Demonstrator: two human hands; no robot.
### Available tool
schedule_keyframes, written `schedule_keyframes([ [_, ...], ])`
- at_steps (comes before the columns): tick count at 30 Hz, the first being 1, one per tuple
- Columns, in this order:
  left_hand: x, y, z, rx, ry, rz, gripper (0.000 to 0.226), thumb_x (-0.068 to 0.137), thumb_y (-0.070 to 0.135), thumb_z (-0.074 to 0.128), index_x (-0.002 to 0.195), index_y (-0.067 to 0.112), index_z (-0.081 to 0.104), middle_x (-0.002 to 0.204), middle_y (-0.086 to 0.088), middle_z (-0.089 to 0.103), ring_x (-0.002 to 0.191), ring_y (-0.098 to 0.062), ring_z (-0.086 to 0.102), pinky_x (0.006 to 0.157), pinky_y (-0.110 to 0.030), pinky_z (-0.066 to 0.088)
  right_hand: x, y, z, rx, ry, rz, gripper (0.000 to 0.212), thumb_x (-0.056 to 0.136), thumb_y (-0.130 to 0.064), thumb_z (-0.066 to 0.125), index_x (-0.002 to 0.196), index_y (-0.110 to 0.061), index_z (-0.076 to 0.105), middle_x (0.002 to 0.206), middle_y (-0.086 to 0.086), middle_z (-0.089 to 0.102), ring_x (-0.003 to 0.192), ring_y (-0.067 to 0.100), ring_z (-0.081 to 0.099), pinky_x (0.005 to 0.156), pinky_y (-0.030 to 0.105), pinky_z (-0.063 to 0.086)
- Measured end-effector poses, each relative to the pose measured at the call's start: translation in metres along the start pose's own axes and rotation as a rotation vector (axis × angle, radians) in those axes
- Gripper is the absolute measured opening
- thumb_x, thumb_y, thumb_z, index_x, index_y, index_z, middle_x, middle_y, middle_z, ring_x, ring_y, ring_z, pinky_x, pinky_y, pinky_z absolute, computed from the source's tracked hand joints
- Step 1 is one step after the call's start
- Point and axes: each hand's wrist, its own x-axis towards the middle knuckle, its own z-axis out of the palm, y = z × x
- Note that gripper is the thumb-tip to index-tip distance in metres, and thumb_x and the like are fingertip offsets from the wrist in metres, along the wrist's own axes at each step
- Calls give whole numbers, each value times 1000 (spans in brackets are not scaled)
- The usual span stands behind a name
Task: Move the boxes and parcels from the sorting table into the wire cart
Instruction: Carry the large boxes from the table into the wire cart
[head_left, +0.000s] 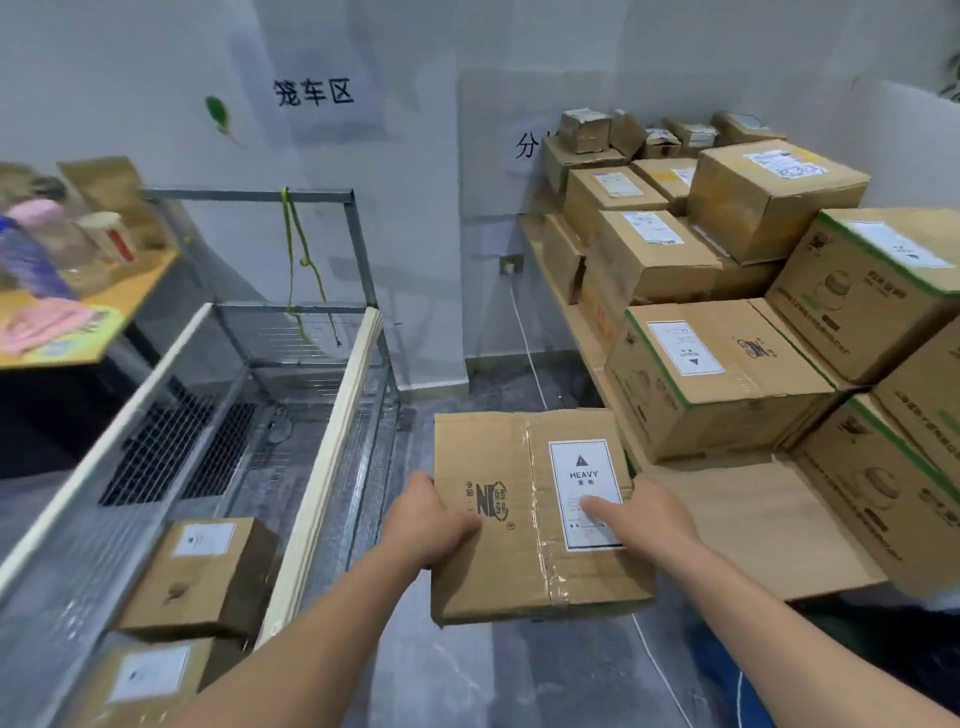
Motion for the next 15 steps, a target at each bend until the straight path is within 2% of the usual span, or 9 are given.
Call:
schedule_keyframes([
  [3,6,-24,-28,0,61,-24,57,70,34,83,110,19,45,106,-2,66,96,-25,65,83,-47,59,1,-34,24,4,-5,-36,52,76,-57,71,104,-16,55,105,1,67,96,25,63,73,35,48],
  [5,12,-36,-45,17,106,-50,57,69,33,82,110,18,45,108,-2,67,99,-26,65,88,-44,56,8,-56,39,-17,5,-81,52,77,-57,71,105,-16,55,106,1,68,98,25,63,77,36,50],
  [10,42,-48,-78,-9,173,-119,55,75,30,82,113,17,44,106,0,64,97,-24,64,84,-40,57,41,-111,62,-24,-40,-191,49,75,-60,70,100,-21,54,101,-4,67,91,22,62,76,36,52],
  [13,67,-44,-96,-54,226,-166,54,76,28,81,113,16,44,103,2,62,95,-23,63,81,-39,56,74,-147,70,-56,-71,-255,49,77,-58,71,104,-20,54,105,-3,67,97,24,63,76,35,49],
  [15,86,-38,-107,-86,258,-203,53,76,28,82,112,17,44,104,2,62,97,-23,63,86,-41,55,101,-173,73,-74,-94,-304,51,77,-57,71,105,-19,54,107,-1,68,101,26,64,80,36,51],
])
